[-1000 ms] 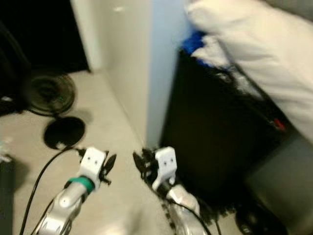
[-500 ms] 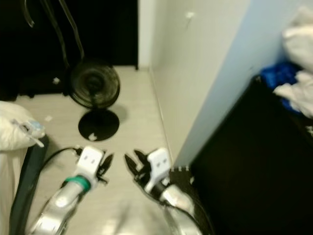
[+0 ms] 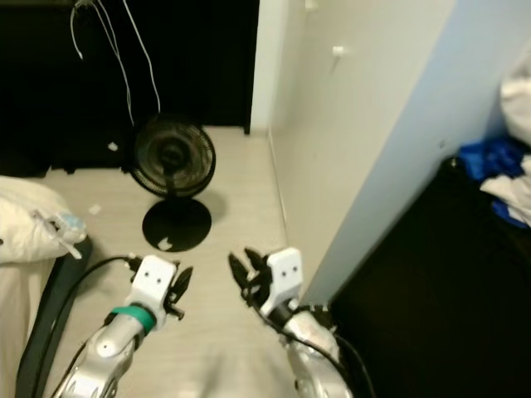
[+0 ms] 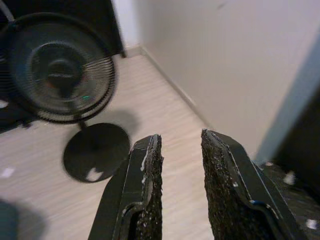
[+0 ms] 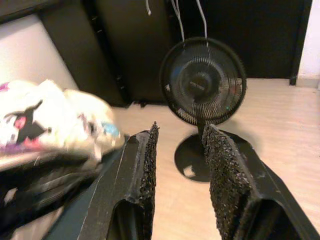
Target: Clean up the room
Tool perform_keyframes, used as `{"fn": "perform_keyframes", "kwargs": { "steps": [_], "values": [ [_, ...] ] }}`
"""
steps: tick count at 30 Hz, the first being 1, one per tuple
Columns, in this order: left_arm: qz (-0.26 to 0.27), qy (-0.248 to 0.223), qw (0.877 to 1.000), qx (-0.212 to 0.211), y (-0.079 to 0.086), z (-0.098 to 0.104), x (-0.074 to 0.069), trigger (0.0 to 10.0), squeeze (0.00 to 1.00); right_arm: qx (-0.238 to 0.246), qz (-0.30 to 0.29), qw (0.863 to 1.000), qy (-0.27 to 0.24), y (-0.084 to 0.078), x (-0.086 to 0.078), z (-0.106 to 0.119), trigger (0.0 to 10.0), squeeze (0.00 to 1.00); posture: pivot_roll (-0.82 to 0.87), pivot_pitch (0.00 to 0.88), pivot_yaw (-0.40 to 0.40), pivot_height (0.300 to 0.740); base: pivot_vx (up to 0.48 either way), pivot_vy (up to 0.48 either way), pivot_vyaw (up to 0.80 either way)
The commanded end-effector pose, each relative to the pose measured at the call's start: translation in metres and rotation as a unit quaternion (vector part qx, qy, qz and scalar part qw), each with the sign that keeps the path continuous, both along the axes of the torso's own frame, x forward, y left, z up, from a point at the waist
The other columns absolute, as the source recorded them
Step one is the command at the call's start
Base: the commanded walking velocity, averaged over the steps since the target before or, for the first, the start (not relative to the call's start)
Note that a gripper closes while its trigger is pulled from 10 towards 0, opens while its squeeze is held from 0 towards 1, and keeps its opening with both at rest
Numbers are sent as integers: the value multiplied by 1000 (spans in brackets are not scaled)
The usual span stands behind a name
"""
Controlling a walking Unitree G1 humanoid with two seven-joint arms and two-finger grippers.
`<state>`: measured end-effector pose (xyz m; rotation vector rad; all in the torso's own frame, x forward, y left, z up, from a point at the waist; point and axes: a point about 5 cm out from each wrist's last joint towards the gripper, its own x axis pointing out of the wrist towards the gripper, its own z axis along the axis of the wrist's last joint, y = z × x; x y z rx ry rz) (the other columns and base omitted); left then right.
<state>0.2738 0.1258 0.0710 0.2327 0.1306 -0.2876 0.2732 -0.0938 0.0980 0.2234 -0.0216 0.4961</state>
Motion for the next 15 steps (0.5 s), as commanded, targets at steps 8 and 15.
{"fn": "perform_keyframes", "kwargs": {
  "steps": [8,15],
  "values": [
    [5,9,1000,5,4,-4,-2,10000,0,3,5,1000,18,3,-2,-6,10000,0,47,37,5,740,480,0,0],
    [6,10,1000,5,4,-5,-2,10000,0,10,3,1000,20,6,-3,-6,10000,0,49,41,6,740,480,0,0]
  ]
}}
